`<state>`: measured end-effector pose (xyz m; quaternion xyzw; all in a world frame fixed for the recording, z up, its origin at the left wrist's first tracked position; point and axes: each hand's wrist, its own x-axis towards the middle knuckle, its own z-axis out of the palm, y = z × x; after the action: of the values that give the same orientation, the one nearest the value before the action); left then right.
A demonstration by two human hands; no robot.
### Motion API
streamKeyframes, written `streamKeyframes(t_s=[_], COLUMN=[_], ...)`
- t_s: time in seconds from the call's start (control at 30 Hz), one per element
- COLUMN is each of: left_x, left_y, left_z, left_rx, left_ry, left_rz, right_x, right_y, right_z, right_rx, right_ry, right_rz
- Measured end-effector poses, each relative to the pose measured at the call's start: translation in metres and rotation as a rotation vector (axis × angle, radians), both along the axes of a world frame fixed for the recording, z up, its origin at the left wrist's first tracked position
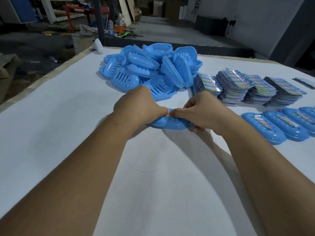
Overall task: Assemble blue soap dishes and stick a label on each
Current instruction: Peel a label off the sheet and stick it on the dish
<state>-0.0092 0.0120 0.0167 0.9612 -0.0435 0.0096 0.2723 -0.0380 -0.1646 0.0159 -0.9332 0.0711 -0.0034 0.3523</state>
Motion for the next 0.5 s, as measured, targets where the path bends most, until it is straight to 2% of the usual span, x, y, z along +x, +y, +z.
streamKeyframes(t_s=[0.13,0.27,0.4,0.5], left_x=[0.001,0.005,0.013,0.016], left_y=[0.001,0.006,0.014,0.016], left_z=[0.001,0.001,0.001,0.001], left_rx=[0.004,-0.145,-0.290,-0.301], left_ry=[0.007,0.035,-0.024,-0.100], left_rz=[0.007,-0.008,0.061,0.109], right_x=[0.003,0.003,0.008,0.007], right_y=[0.000,-0.004,-0.011,-0.008], right_z=[-0.003,-0.005,-0.005,-0.004], right_rx=[0.100,0.213,0.156,0.064], right_ry=[0.004,0.009,-0.215,-0.306], right_rz=[-0.007,-0.001,-0.038,0.128])
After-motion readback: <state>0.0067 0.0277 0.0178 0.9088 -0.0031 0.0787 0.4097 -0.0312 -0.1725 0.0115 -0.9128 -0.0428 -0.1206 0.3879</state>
